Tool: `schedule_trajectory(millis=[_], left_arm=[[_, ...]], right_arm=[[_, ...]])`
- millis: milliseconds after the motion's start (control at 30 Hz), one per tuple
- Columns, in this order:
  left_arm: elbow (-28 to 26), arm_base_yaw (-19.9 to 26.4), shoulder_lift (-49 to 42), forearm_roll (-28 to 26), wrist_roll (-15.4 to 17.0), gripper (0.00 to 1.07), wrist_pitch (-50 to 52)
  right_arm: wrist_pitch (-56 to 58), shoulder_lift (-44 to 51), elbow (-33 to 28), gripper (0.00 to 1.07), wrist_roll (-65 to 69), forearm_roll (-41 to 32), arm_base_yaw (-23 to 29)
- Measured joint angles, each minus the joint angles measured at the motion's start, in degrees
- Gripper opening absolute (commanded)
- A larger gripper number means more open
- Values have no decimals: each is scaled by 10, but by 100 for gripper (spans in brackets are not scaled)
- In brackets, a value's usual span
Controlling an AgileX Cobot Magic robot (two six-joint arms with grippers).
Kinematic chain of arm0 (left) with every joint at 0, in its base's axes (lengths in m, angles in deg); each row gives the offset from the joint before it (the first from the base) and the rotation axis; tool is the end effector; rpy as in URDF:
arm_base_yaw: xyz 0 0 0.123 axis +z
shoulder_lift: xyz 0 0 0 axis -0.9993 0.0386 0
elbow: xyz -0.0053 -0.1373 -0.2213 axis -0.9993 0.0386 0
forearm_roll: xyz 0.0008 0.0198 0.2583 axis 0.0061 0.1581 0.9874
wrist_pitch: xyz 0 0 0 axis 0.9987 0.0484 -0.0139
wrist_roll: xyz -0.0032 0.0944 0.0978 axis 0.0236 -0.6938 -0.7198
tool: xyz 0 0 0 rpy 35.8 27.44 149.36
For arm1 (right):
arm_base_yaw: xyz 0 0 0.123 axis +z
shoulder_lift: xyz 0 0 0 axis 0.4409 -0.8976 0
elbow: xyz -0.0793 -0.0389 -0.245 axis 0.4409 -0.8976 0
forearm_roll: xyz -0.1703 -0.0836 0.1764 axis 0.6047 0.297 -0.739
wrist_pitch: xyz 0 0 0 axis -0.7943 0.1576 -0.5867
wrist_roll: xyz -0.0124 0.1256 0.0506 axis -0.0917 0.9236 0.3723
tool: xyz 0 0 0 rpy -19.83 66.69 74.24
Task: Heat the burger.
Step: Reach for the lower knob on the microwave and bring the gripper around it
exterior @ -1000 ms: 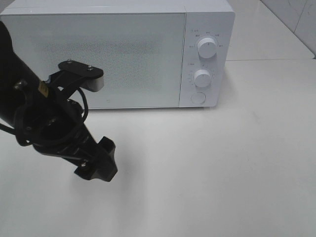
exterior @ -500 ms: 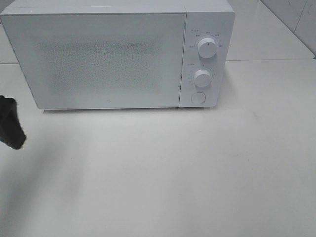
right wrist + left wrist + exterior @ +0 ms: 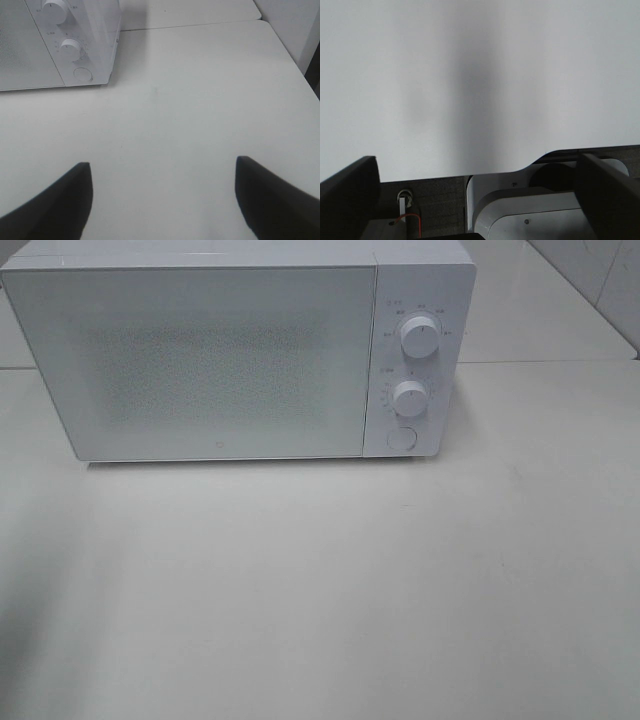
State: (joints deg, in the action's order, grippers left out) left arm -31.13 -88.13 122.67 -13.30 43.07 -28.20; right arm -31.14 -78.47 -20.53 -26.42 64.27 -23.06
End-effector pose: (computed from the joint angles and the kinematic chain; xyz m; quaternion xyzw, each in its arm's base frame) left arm 0.1837 -0.0186 0.2021 0.0158 0.9875 -0.0634 0.1434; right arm 0.0721 -0.0033 0.2689 0.0096 0.8299 0.0044 0.5578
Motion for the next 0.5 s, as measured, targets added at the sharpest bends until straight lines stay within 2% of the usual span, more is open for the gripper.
schedule_trajectory(millis=[300,333,500], left_arm=[[99,0,-207,2,1,98,6],[99,0,-207,2,1,98,6],[104,0,-322,3,2,98,10]], right_arm=[[0,0,0,76,0,0,0],[0,0,0,76,0,0,0],[0,0,0,76,1,0,0]])
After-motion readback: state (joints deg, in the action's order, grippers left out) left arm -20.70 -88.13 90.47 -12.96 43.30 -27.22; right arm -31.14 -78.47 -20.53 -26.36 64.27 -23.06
